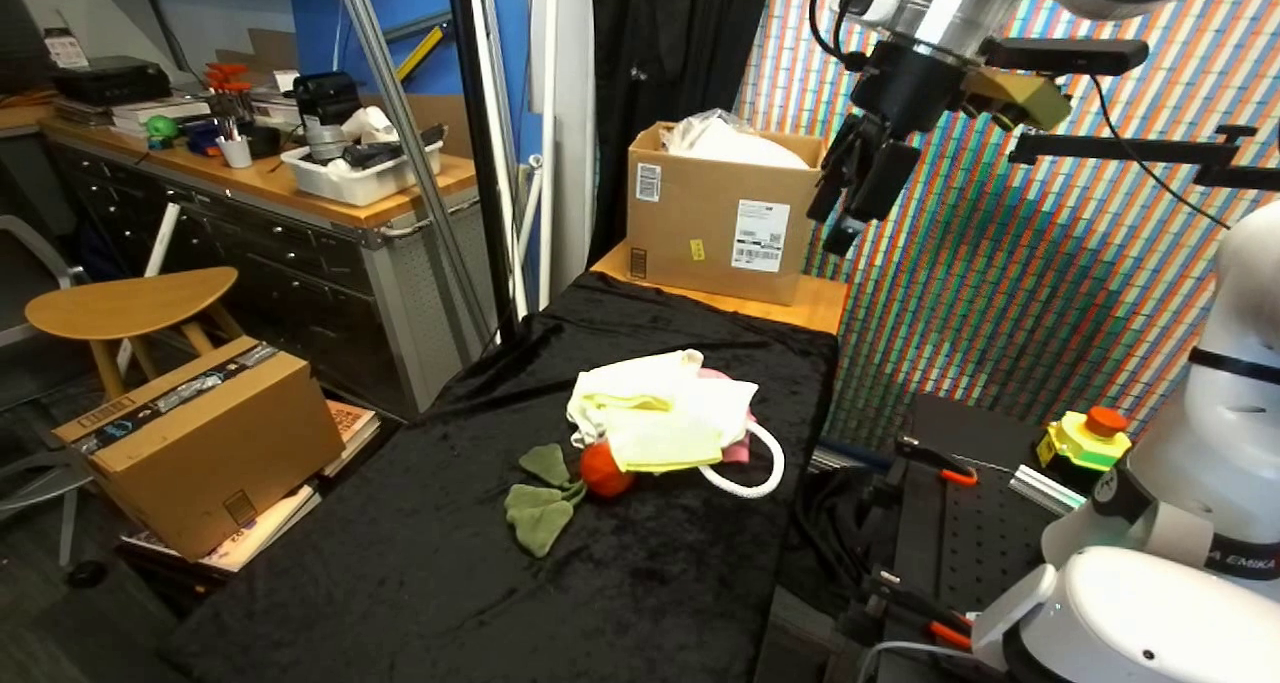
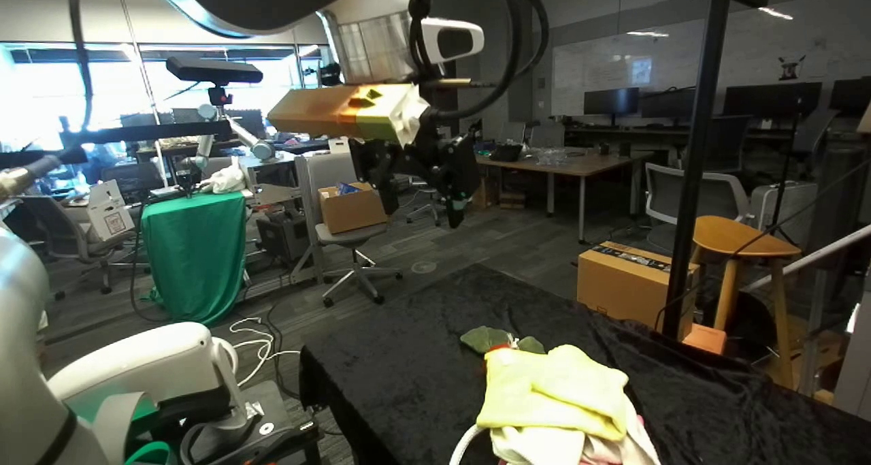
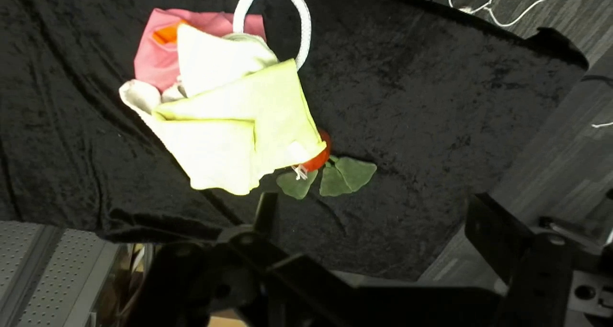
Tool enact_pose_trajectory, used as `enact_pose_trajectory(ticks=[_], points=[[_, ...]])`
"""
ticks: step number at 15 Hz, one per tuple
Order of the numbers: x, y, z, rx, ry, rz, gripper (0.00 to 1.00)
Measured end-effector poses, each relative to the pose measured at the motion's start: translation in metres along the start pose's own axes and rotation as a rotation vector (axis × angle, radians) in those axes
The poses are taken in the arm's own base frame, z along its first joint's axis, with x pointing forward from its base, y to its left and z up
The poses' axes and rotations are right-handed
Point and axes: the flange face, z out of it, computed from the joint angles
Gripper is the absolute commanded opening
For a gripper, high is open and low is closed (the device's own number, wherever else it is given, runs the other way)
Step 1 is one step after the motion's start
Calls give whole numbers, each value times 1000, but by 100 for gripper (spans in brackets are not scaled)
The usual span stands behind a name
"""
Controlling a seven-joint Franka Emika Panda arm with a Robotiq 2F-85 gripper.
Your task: Pile all the objects closer to you
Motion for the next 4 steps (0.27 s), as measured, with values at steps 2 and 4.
enact_pose_trajectory(ticks=[2,4], points=[[-5,5,-15,0,45,2,100],[-9,11,-25,2,77,12,100]])
